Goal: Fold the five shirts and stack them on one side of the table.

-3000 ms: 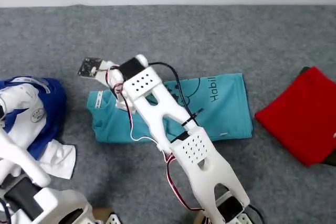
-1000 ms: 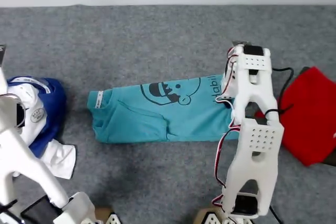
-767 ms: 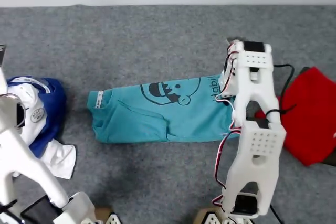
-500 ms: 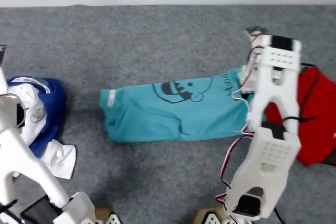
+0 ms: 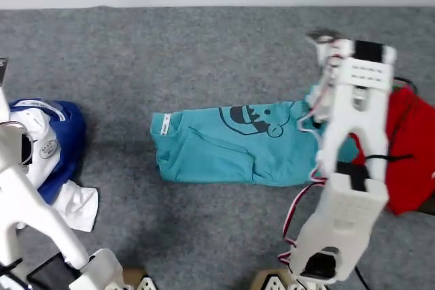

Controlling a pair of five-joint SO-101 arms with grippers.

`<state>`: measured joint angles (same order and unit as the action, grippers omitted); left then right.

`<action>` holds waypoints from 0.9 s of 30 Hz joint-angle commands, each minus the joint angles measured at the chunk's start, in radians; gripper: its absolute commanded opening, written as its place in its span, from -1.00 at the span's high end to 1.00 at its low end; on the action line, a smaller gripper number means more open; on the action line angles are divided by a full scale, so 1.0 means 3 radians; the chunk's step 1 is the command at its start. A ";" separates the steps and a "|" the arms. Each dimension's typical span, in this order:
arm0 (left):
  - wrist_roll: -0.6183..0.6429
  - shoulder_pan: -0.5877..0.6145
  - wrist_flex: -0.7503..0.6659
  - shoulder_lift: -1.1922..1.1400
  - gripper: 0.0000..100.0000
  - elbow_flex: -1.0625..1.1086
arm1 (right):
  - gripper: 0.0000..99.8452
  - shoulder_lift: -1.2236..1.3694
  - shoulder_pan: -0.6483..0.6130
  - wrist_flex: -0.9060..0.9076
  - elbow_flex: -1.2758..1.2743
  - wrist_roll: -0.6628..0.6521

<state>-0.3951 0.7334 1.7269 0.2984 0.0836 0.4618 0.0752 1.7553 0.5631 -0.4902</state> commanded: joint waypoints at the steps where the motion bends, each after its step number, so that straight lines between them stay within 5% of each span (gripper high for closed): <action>1: -0.0015 -0.0036 0.0061 0.0102 0.93 0.0003 | 0.98 -0.0340 -0.0514 0.0130 0.0010 0.0113; 13: -0.0010 -0.0036 0.0036 0.0128 0.93 0.0222 | 0.98 -0.0366 -0.2018 -0.0166 0.0026 0.0501; 27: -0.0010 -0.0020 0.0046 0.0128 0.93 0.0228 | 0.98 0.0580 -0.2606 -0.0621 0.0639 0.0522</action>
<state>-0.3951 0.7288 1.7285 0.3000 0.1542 0.6091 -0.6736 1.5512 0.6306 -0.3414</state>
